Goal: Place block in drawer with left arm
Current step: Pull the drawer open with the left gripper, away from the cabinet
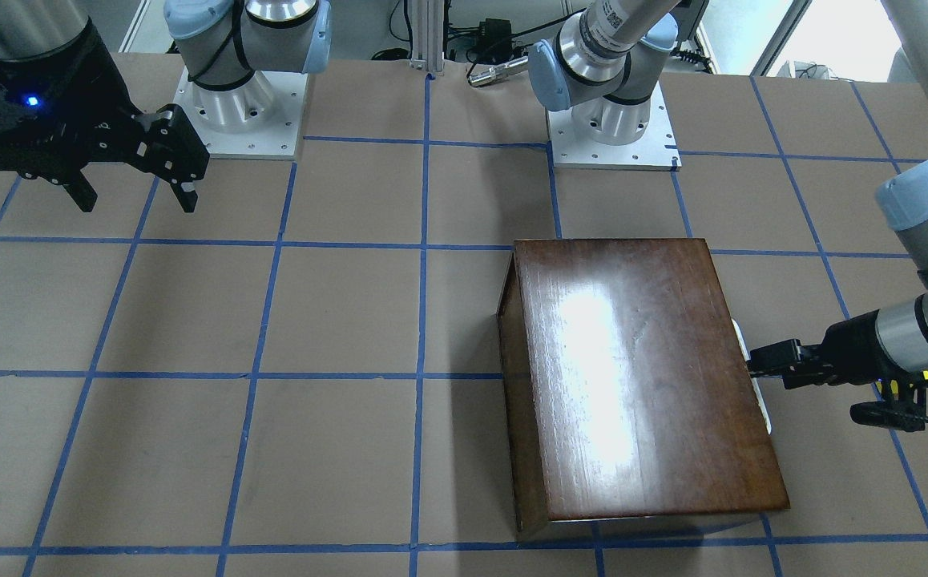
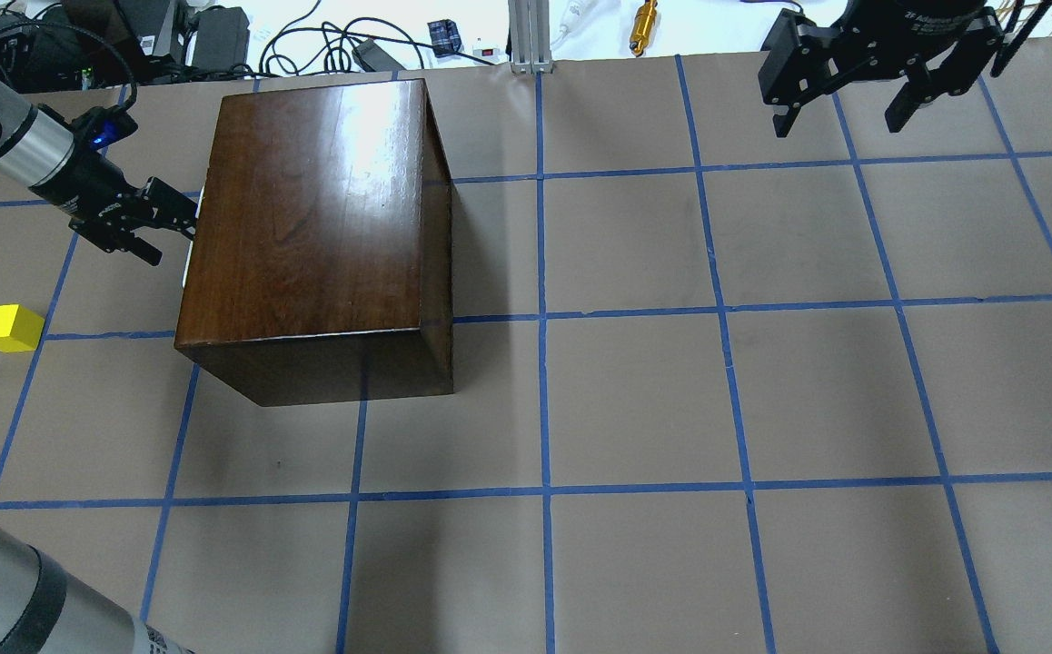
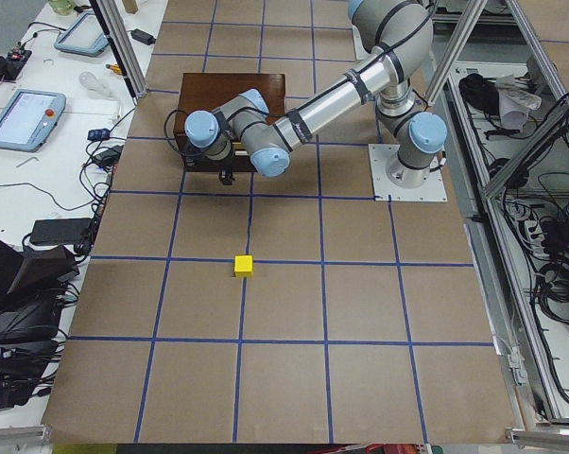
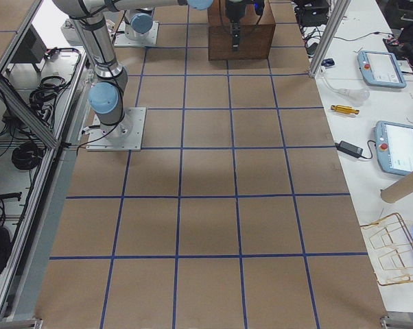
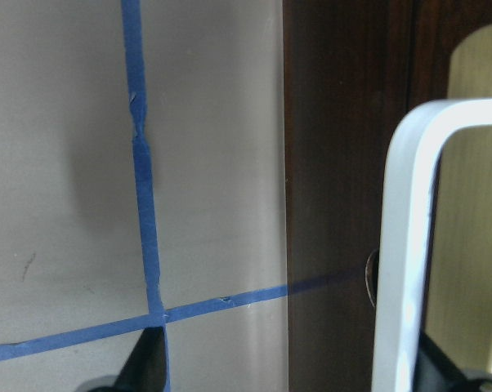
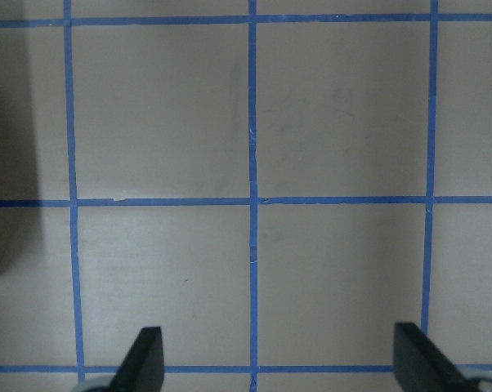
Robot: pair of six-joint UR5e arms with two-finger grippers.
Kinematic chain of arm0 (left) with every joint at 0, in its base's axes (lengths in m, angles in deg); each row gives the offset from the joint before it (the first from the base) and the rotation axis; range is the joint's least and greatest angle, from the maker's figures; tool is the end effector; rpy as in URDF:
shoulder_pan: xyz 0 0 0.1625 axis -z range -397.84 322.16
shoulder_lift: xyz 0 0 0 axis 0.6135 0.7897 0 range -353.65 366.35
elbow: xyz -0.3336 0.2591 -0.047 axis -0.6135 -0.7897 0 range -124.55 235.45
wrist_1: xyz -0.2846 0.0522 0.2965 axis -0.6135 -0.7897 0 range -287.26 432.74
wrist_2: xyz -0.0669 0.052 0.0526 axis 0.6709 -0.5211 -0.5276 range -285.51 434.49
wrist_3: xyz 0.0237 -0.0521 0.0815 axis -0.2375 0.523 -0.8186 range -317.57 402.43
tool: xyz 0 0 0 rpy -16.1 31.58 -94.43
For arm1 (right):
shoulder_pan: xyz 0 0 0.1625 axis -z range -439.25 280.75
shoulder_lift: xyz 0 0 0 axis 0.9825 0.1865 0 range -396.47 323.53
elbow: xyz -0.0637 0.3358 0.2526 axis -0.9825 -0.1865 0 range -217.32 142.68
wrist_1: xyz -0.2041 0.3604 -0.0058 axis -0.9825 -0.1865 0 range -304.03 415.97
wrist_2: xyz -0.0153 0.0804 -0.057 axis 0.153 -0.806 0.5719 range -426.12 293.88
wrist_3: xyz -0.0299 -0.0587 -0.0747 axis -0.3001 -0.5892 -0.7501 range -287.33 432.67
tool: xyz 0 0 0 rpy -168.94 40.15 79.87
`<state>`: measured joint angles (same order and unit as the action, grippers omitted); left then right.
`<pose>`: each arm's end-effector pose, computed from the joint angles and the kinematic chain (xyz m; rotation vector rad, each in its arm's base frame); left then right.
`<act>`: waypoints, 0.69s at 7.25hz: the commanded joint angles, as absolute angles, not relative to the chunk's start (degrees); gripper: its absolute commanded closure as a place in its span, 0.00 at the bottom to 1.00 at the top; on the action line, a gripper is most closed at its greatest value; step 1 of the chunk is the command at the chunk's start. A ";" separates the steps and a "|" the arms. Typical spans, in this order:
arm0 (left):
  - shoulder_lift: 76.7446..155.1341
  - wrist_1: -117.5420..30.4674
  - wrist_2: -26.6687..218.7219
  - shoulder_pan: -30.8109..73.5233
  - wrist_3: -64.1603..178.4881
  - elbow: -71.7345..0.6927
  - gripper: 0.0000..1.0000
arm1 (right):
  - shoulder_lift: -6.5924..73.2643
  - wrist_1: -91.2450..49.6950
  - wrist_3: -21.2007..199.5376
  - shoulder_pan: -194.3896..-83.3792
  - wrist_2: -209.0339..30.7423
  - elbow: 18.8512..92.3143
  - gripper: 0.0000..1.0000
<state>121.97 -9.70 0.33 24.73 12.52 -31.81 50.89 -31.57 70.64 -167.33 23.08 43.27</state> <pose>0.1412 -0.6207 0.2744 -0.0085 -2.7695 -0.1423 0.1173 -0.5202 0.5415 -0.0038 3.1281 -0.1184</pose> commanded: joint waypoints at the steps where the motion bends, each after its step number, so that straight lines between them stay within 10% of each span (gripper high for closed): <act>1: 121.83 -9.70 0.40 23.60 12.29 -32.00 0.00 | 50.89 -31.57 70.65 -167.41 23.09 43.27 0.00; 5: 121.83 -9.79 0.49 21.59 12.29 -32.00 0.00 | 50.89 -31.57 70.65 -167.32 23.08 43.27 0.00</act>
